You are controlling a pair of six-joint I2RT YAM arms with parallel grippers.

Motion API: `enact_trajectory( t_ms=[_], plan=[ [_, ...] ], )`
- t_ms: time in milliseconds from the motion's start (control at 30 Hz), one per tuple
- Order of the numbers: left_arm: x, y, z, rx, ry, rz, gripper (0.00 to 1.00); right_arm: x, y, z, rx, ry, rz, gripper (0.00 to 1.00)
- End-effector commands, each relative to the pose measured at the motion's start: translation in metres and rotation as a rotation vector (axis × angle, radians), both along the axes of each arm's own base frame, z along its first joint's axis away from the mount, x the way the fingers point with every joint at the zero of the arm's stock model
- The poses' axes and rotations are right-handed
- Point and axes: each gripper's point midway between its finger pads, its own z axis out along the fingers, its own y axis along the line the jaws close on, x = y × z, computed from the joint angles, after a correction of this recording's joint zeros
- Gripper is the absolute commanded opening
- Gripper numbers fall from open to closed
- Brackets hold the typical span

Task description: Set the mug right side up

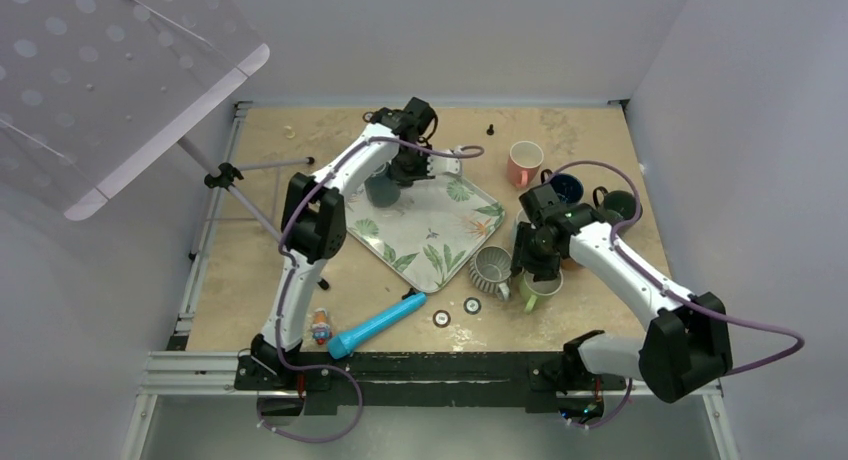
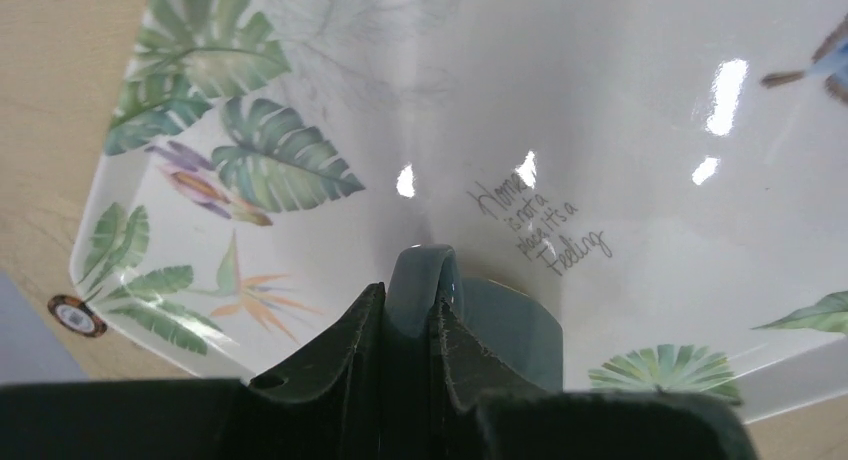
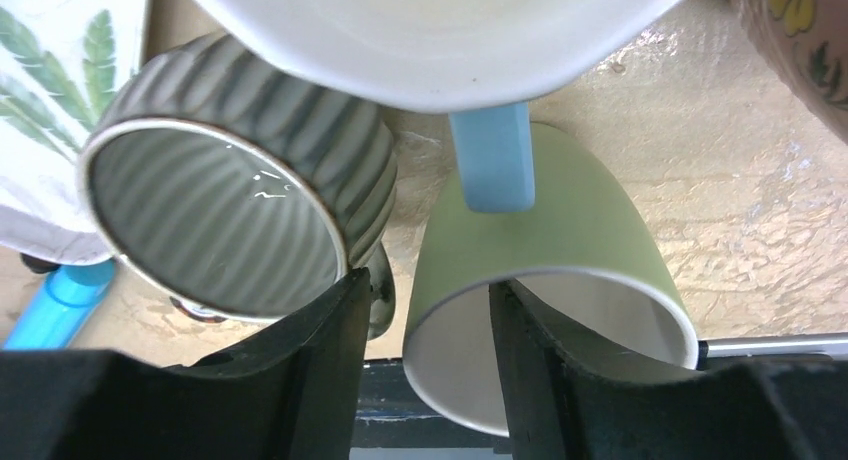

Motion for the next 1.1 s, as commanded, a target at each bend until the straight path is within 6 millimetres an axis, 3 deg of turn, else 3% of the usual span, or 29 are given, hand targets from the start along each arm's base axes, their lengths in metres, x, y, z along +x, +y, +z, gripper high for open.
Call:
enact_trajectory(
  t_ms=[0, 67, 233, 333, 400, 467, 533, 700, 833, 933, 1033, 1067],
  plan=[
    [0.009, -0.013, 0.134, -0.286, -0.176, 0.162, 0.0, 0.014, 0.0, 0.032, 0.004, -0.094, -0.01, 0.54],
    [0.004, -0.016, 0.167, -0.41, -0.17, 0.235, 0.0, 0.02, -0.003, 0.051, -0.011, -0.135, -0.008, 0.61],
    [-0.032, -0.023, 0.247, -0.732, -0.036, 0.412, 0.0, 0.052, 0.002, 0.134, 0.019, -0.356, 0.071, 0.9],
    [-0.069, -0.029, 0.291, -0.903, 0.106, 0.433, 0.0, 0.078, 0.041, 0.203, 0.209, -0.591, 0.195, 0.98],
    [-0.088, -0.031, 0.323, -1.026, 0.191, 0.446, 0.0, 0.085, 0.082, 0.258, 0.44, -0.802, 0.325, 0.98],
    [-0.103, -0.028, 0.354, -1.119, 0.244, 0.458, 0.0, 0.073, 0.12, 0.314, 0.749, -0.995, 0.43, 0.98],
    [-0.114, -0.026, 0.376, -1.171, 0.276, 0.479, 0.0, 0.059, 0.137, 0.353, 0.997, -1.13, 0.476, 0.98],
    [-0.139, -0.029, 0.403, -1.239, 0.385, 0.472, 0.0, 0.05, 0.166, 0.38, 1.226, -1.19, 0.557, 0.94],
    [-0.142, -0.034, 0.404, -1.254, 0.437, 0.481, 0.0, 0.047, 0.191, 0.401, 1.292, -1.2, 0.626, 0.9],
    [-0.14, -0.036, 0.405, -1.261, 0.436, 0.48, 0.0, 0.051, 0.21, 0.404, 1.334, -1.17, 0.645, 0.84],
    [-0.139, -0.04, 0.403, -1.258, 0.431, 0.481, 0.0, 0.055, 0.224, 0.403, 1.377, -1.141, 0.657, 0.72],
    [-0.139, -0.041, 0.4, -1.252, 0.436, 0.483, 0.0, 0.057, 0.225, 0.404, 1.384, -1.135, 0.655, 0.63]
  ],
)
